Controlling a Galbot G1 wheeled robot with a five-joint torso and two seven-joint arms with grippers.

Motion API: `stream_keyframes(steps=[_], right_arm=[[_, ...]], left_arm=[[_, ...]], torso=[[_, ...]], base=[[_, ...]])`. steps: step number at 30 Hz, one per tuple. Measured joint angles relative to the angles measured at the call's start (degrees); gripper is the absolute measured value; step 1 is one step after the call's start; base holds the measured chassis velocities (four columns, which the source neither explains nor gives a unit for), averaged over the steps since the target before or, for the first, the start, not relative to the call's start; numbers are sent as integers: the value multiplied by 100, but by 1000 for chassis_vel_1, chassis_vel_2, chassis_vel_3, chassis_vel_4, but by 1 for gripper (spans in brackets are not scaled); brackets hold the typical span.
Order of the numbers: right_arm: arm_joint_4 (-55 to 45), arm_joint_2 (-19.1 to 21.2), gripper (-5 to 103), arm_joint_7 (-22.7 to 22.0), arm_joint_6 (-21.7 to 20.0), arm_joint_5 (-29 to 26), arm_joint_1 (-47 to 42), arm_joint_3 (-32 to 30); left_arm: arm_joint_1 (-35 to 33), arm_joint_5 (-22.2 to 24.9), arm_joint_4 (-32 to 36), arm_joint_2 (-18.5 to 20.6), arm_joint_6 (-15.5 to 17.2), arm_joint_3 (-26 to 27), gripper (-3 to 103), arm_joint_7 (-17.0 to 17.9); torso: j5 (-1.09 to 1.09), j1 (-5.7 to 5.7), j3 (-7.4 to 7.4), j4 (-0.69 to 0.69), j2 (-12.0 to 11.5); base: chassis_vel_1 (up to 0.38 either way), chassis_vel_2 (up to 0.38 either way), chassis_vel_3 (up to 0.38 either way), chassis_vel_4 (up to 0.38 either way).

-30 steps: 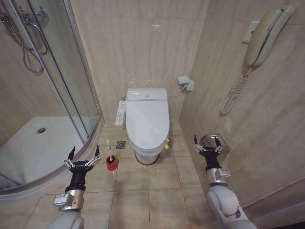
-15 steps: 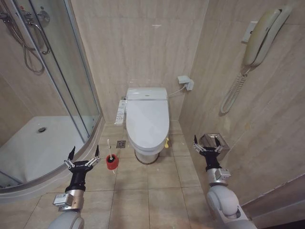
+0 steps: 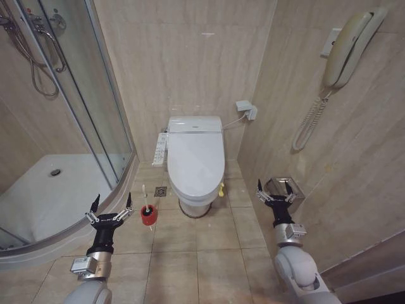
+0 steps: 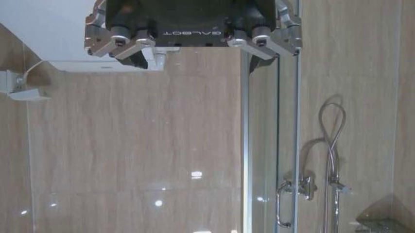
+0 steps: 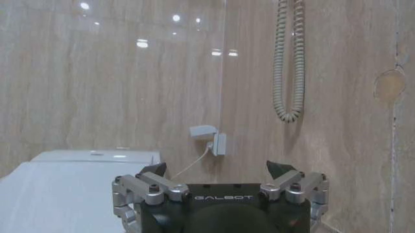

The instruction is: Open the toilet lid, clean the toilet bowl with a toilet brush, close the toilet lid, and flush.

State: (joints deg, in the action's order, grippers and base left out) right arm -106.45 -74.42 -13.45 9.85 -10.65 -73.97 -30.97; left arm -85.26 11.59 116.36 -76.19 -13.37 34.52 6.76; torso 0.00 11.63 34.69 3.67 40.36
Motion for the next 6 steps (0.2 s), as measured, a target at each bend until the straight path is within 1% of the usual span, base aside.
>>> stream_keyframes(steps=[6], right_arm=[[0,0,100,0,0,0,0,0]], left_arm=[[0,0,0,0,0,0,100,0]], torso=[[0,0,0,0,0]], base=[[0,0,0,0]])
